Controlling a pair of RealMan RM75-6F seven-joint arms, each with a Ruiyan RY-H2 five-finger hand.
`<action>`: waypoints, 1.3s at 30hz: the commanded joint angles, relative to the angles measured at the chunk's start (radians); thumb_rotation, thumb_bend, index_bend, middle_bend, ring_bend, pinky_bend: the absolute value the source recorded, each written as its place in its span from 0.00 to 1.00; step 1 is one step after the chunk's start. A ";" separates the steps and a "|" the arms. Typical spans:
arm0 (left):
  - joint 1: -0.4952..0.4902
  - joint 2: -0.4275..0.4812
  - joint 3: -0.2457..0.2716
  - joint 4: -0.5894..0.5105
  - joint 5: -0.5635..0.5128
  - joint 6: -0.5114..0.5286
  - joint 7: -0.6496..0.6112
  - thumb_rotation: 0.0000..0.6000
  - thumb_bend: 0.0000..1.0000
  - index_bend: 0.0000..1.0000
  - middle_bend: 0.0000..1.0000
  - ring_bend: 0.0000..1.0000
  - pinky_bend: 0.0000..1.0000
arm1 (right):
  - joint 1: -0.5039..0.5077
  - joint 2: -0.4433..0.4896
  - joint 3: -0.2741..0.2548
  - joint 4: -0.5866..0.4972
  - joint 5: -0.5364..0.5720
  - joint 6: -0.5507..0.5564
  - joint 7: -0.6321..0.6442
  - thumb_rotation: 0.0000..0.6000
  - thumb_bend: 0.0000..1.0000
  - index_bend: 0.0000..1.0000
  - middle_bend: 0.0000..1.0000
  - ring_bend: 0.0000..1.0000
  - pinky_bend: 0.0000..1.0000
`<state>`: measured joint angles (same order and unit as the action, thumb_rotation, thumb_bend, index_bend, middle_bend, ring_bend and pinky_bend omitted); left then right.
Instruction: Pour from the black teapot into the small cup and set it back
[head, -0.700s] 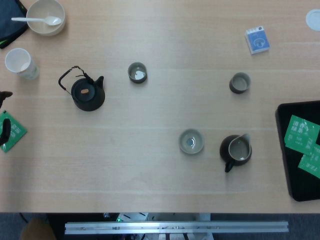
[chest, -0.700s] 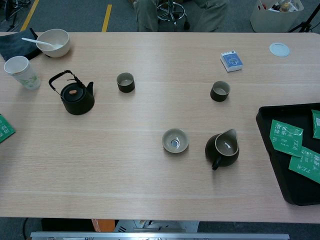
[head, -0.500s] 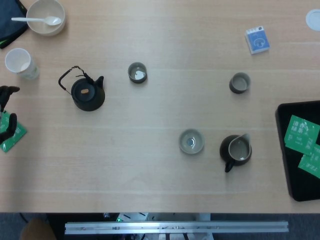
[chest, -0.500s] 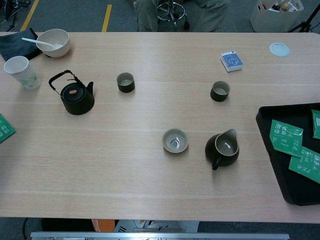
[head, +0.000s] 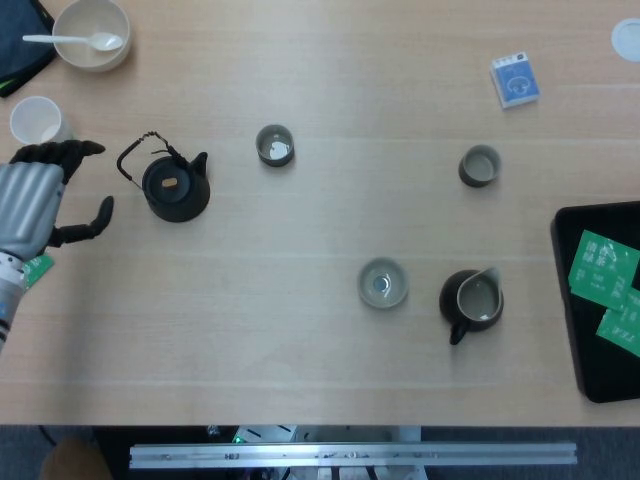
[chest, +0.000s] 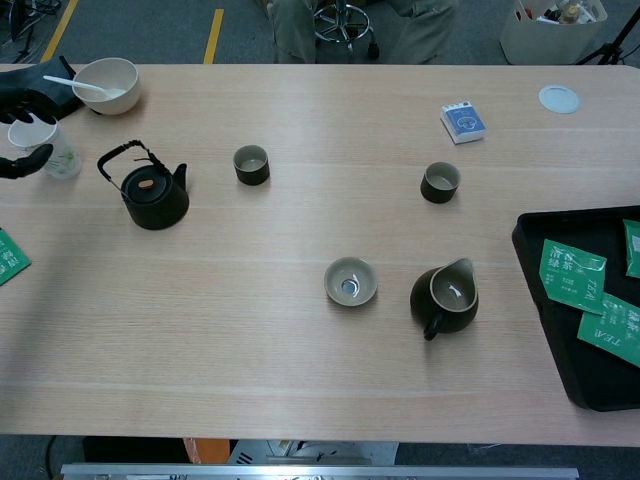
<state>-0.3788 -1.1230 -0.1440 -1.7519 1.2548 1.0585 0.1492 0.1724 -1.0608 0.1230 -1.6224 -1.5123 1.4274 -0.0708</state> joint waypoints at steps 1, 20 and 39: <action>-0.051 -0.035 -0.017 0.008 -0.052 -0.051 0.040 0.35 0.36 0.20 0.26 0.24 0.23 | 0.005 0.003 0.002 -0.004 -0.003 -0.002 -0.002 1.00 0.43 0.26 0.31 0.19 0.13; -0.250 -0.277 -0.046 0.246 -0.344 -0.173 0.215 0.12 0.36 0.19 0.26 0.24 0.23 | 0.014 -0.006 -0.001 0.034 0.013 -0.007 0.030 1.00 0.43 0.26 0.31 0.19 0.13; -0.337 -0.381 -0.028 0.470 -0.504 -0.235 0.287 0.11 0.36 0.19 0.26 0.24 0.23 | 0.014 -0.010 -0.006 0.045 0.029 -0.012 0.038 1.00 0.43 0.26 0.31 0.19 0.13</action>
<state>-0.7103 -1.4986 -0.1777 -1.2896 0.7604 0.8308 0.4278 0.1865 -1.0712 0.1170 -1.5773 -1.4832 1.4153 -0.0328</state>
